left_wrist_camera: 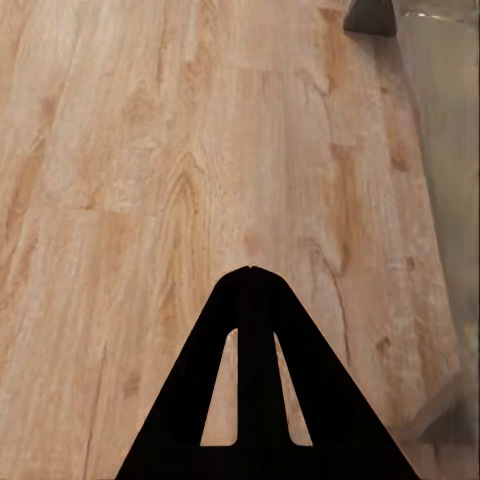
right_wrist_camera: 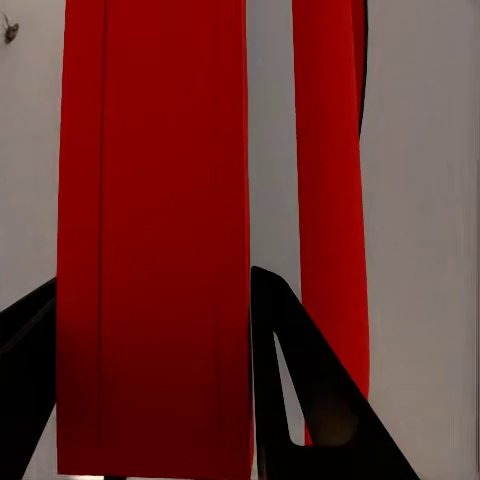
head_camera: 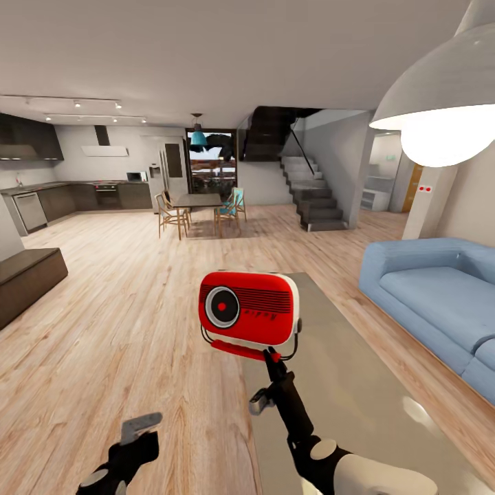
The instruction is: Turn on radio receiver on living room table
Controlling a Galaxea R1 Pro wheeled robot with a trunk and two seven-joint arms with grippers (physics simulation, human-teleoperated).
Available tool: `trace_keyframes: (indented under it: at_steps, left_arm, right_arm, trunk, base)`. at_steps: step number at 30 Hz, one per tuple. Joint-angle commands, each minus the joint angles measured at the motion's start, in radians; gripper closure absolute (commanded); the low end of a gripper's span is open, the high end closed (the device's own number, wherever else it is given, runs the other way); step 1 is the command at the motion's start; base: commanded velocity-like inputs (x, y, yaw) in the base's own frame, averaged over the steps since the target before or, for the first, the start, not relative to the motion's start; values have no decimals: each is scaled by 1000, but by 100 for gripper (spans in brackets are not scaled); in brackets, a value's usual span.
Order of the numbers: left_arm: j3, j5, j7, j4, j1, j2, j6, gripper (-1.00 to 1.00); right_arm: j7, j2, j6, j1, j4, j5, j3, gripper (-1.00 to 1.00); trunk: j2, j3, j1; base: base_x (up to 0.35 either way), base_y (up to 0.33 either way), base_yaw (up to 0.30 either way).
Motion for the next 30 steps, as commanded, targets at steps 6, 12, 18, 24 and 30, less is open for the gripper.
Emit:
trace_keyframes:
  at_steps: [6, 12, 18, 24, 30]
  left_arm:
    - [-98, 0, -20, -115, -11, -56, 15, 100]
    - [-212, -1, -23, -171, -78, -56, 45, 100]
    - [-298, 42, -21, -204, -163, -56, 124, 100]
    - [-306, 179, -23, -227, -244, -56, 194, 100]
    - [-308, 246, -22, -237, -321, -56, 210, 100]
  right_arm:
    - [-4, 0, 10, -1, 31, 7, -13, 100]
    - [-4, 0, 33, -1, 35, 7, -13, 100]
    - [-4, 0, 49, -1, 35, 7, -13, 100]
    - [-4, 0, 51, -1, 35, 8, -13, 100]
    - [-4, 0, 51, -1, 35, 8, -13, 100]
  trunk:
    - [-1, -1, 0]
    - [-1, -1, 0]
    - [-1, -1, 0]
    - [-1, -1, 0]
    - [-1, -1, 0]
  base:
    - [0, 0, 0]
    - [0, 0, 0]
    - [0, 0, 0]
    - [0, 0, 0]
    - [0, 0, 0]
